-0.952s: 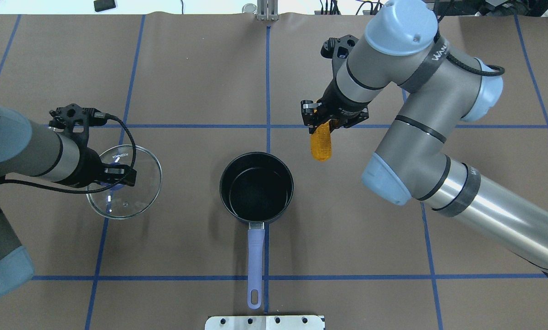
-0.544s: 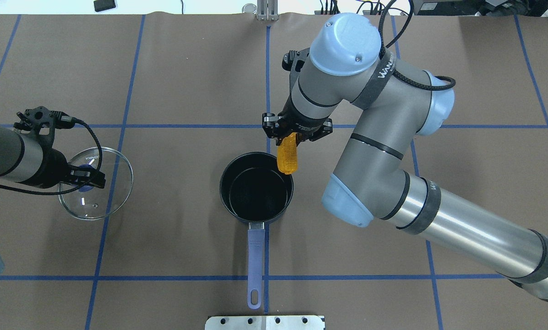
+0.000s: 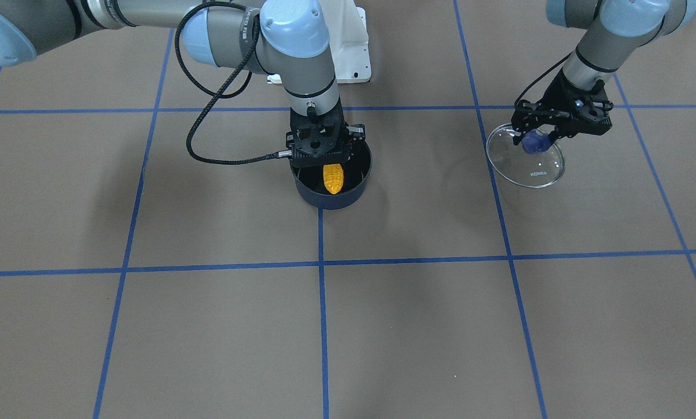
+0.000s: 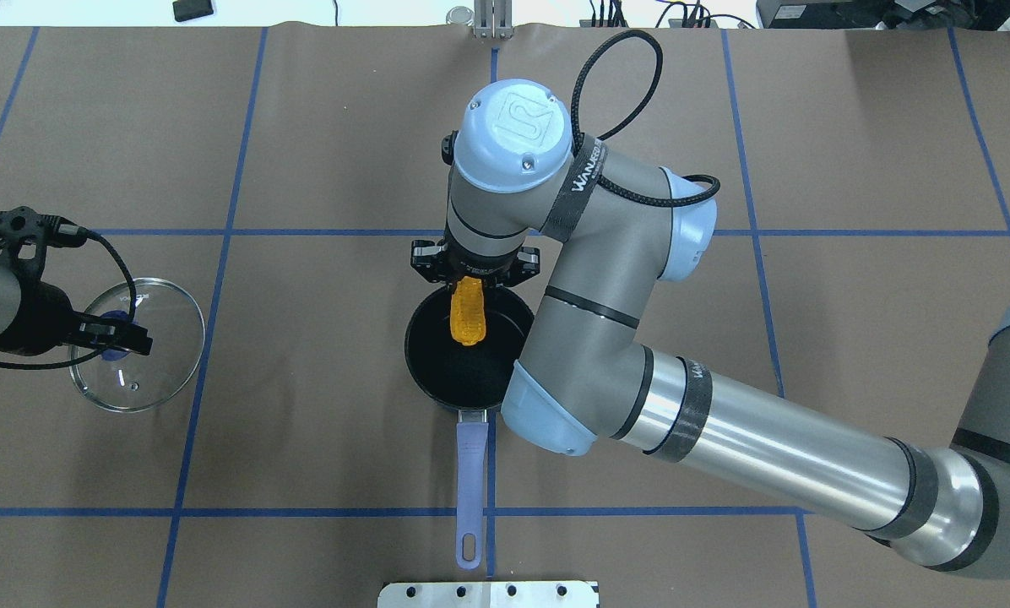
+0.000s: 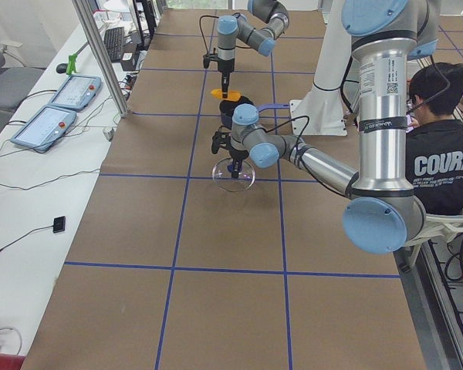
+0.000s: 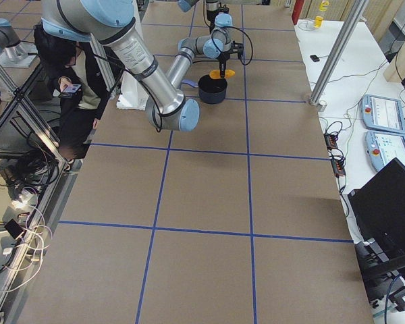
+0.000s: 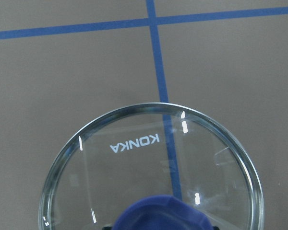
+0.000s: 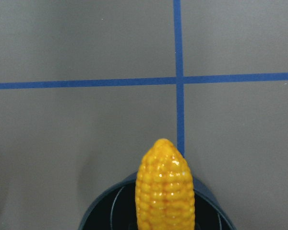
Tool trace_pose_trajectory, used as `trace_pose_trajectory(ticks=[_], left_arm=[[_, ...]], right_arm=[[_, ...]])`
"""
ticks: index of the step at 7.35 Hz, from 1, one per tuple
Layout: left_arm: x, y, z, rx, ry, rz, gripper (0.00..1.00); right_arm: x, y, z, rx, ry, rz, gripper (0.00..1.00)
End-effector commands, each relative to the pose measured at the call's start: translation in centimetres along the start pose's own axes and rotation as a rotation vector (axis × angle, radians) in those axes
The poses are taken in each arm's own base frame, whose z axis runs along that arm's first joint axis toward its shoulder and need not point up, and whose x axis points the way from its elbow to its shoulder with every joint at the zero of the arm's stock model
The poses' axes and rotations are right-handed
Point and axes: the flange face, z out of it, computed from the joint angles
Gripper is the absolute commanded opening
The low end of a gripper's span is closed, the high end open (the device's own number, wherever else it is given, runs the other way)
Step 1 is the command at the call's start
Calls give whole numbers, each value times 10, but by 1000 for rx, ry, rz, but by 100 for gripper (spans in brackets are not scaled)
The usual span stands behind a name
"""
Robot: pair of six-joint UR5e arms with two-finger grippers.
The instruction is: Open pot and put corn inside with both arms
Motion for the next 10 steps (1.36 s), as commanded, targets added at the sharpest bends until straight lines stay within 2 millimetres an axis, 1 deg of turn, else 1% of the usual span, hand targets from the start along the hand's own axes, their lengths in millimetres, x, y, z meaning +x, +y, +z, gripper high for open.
trace_pose_trajectory(ticks=[1,2,3,4,5,6,7,9,10], left_arm=[[-16,0,-5,-5,-4,5,41],[-16,0,-6,-4,-3,6,41],[-17,1,-6,-5,-4,5,41],[-17,1,-6,-5,-4,5,41],[-18,1,-5,-6,-6,3,41],[-18,1,-4,-8,-7,3,42],[-26,7,-3,-14,-14,-2,42],[-47,18,4,-12,-12,31,42],[-54,19,11,-22,-23,25,42]], right_arm=[[-9,24,24,-3,26,-17,13],[-8,36,38,-1,44,-30,13],[-7,41,43,4,54,-34,13],[-6,39,47,3,62,-37,14],[-5,39,50,3,68,-41,18],[-5,36,51,15,74,-38,99],[-5,29,45,32,72,-28,100],[10,-6,22,49,58,-22,100],[26,-27,9,34,46,-2,100]])
